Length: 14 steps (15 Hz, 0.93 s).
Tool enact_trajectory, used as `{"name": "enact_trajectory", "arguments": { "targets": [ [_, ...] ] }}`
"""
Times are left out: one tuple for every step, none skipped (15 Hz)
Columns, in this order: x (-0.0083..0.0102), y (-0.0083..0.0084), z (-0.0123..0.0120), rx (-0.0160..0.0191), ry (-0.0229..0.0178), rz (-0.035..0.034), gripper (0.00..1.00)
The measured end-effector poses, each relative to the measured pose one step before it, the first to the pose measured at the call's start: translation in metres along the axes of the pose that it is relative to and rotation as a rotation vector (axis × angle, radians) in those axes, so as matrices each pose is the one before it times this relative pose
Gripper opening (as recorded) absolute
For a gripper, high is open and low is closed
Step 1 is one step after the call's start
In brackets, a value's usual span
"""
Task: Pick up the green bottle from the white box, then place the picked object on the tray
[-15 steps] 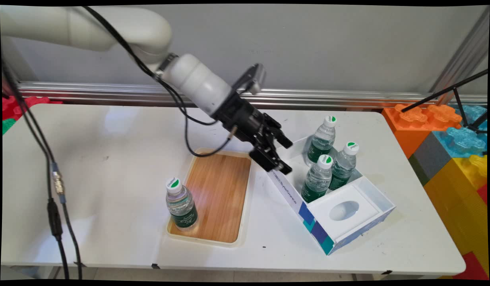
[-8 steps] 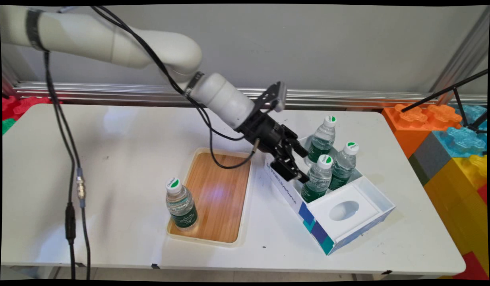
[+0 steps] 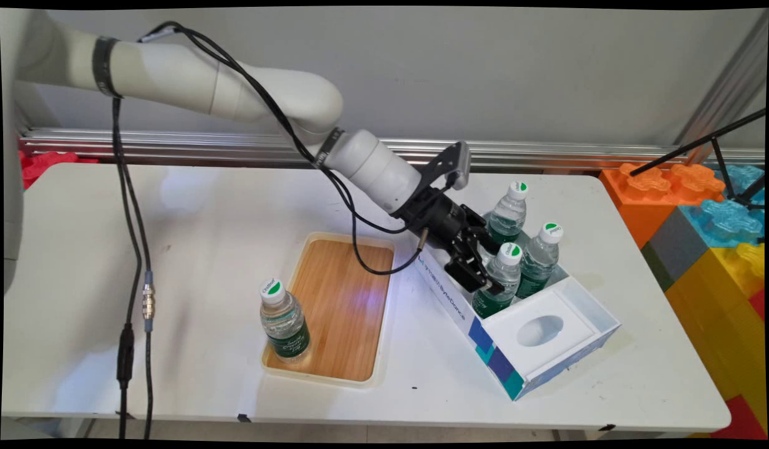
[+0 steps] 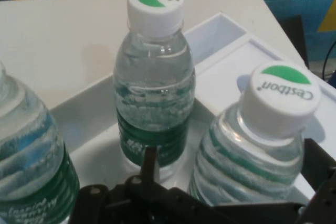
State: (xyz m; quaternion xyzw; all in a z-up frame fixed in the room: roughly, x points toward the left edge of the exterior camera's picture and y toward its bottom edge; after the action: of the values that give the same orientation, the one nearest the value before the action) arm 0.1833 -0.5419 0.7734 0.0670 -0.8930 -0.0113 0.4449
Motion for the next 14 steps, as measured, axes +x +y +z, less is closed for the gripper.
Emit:
{"name": "enact_trajectory", "arguments": {
  "targets": [
    [-0.00016,-0.0009,0.00353,-0.00007,0.00043,0.00607,1.0],
    [-0.00036,-0.0006,0.00312,-0.00014,-0.00064,0.00636,1.0],
    [-0.00007,-0.00039,0.00243,-0.00008,-0.00137,0.00626,1.0],
    [0.00001,-0.00007,0.00139,-0.00077,-0.00094,0.00495,1.0],
    [0.00008,0.00018,0.00174,-0.00174,-0.00148,0.00773,0.0],
    [0.00043,0.00018,0.00145,-0.00084,-0.00056,0.00898,0.0],
    [0.00059,0.0002,0.00097,-0.00046,0.00015,0.0066,0.0],
    [0.00044,0.00049,-0.00011,0.00056,0.00066,0.0041,0.0],
    [0.00101,0.00058,-0.00056,0.00217,0.00101,0.00381,0.0],
    [0.00195,0.00046,-0.00148,0.00376,0.00164,0.00251,0.0],
    [0.00262,0.00055,-0.00282,0.0056,0.00321,0.0004,0.0],
    [0.00336,0.00074,-0.00359,0.00623,0.00373,-0.00011,0.0],
    [0.00436,0.0012,-0.00497,0.00614,0.00387,-0.00394,0.0],
    [0.00541,0.00115,-0.00498,0.00503,0.00321,-0.00531,0.0]
  ]
}}
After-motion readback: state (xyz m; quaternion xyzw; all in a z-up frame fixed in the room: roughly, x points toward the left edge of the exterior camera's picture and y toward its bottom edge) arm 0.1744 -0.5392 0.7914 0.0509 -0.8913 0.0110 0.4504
